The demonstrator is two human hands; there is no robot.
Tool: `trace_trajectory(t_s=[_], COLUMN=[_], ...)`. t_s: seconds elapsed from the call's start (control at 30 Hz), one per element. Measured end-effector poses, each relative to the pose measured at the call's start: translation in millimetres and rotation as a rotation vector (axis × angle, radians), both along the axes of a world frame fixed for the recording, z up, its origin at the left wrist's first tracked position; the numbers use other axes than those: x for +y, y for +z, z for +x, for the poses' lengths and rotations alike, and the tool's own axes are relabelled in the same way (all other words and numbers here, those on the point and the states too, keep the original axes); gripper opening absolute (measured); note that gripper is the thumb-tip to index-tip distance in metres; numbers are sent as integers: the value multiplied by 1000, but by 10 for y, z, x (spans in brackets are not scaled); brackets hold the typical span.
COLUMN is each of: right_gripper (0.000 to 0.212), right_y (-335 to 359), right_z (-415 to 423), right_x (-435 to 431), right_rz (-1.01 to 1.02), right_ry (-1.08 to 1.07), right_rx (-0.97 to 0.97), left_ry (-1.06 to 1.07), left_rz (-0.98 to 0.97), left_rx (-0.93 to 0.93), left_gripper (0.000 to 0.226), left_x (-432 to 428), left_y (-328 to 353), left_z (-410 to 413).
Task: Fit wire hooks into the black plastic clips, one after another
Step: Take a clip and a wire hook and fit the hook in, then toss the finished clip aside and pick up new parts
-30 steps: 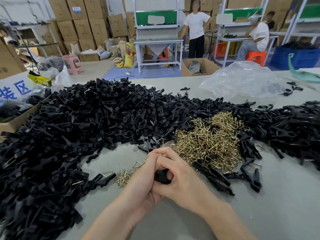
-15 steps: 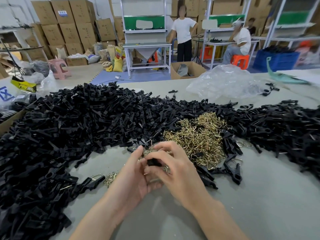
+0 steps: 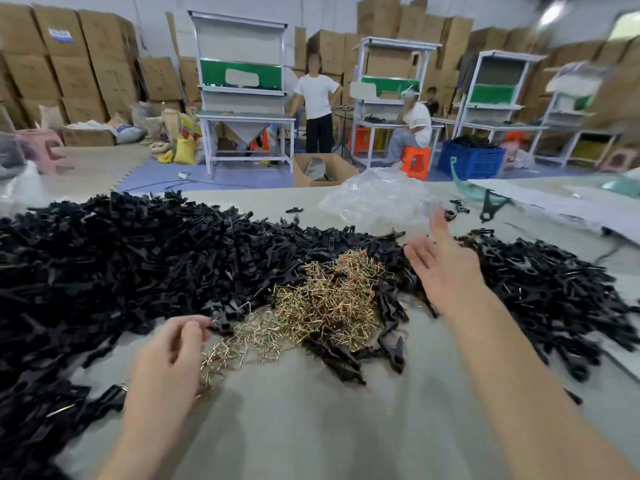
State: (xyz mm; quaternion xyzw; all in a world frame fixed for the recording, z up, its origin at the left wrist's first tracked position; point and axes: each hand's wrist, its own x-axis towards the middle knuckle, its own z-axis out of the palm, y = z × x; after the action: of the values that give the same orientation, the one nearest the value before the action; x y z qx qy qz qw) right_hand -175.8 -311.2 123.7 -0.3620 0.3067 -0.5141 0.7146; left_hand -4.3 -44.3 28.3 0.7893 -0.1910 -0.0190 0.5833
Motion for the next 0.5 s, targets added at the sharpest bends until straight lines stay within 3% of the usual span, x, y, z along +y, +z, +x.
trace_trajectory(t_s=[0.1,0.17,0.23,0.4,0.5], right_gripper=[56,50,43,39,41], right_y=[-307,-528,-719,-1109,-1218], right_z=[123,287,477,847,920], right_x=[307,597,885,1386,1436], right_rz=[-89,-210,-373,-699,-852], right_ry=[181,251,308,506,534], right_rx=[75,177,309,422,513], left_ry=[264,306,276,231,172], left_rz=[505,708,845,927,906], left_rx=[-337,-351,-328,-498,-470], left_gripper=[20,39,43,24,22], left_x=[111,180,233,259,218], left_y=[-109,-215,-246,-240,-217], left_z=[111,194,220,292,325])
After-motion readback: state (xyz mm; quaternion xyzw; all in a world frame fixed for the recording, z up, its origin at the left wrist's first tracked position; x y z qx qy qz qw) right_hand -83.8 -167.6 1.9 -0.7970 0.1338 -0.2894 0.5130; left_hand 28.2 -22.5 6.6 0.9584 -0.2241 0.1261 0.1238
